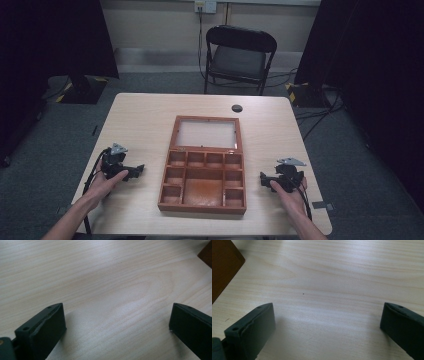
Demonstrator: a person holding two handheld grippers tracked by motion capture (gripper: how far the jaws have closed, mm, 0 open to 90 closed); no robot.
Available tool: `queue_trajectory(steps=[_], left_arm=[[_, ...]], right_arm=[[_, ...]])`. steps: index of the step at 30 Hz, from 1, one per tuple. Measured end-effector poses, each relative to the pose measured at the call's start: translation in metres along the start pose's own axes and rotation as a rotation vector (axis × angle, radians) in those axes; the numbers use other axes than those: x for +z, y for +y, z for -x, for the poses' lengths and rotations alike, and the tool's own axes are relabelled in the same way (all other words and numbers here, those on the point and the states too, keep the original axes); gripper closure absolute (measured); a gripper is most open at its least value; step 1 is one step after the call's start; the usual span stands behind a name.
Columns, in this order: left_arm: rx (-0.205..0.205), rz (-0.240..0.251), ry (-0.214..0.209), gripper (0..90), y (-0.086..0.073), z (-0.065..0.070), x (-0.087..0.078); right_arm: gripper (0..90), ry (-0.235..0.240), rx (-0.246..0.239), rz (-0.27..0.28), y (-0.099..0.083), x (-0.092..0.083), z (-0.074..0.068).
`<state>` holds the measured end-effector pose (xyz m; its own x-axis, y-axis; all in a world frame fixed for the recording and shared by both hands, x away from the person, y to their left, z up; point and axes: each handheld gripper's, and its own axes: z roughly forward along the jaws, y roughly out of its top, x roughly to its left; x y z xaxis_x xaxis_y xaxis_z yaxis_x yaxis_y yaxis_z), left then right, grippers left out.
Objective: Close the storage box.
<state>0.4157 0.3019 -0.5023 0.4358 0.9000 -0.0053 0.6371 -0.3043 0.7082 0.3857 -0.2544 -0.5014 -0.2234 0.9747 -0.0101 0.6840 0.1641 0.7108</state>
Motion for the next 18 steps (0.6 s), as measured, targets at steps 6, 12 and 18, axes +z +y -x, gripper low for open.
queue_trajectory(steps=[6,12,18], left_arm=[[-0.013,0.001,0.011,6.9,0.002,0.0,-0.003],[-0.057,0.003,-0.007,15.6,0.003,-0.005,-0.008],[-0.034,0.073,-0.034,19.0,0.014,0.004,-0.014]], right_arm=[[0.8,-0.015,0.024,0.002,-0.001,-0.001,0.0],[15.7,-0.016,0.041,0.008,0.003,-0.006,0.002],[15.7,0.07,0.17,0.08,0.013,-0.017,0.01]])
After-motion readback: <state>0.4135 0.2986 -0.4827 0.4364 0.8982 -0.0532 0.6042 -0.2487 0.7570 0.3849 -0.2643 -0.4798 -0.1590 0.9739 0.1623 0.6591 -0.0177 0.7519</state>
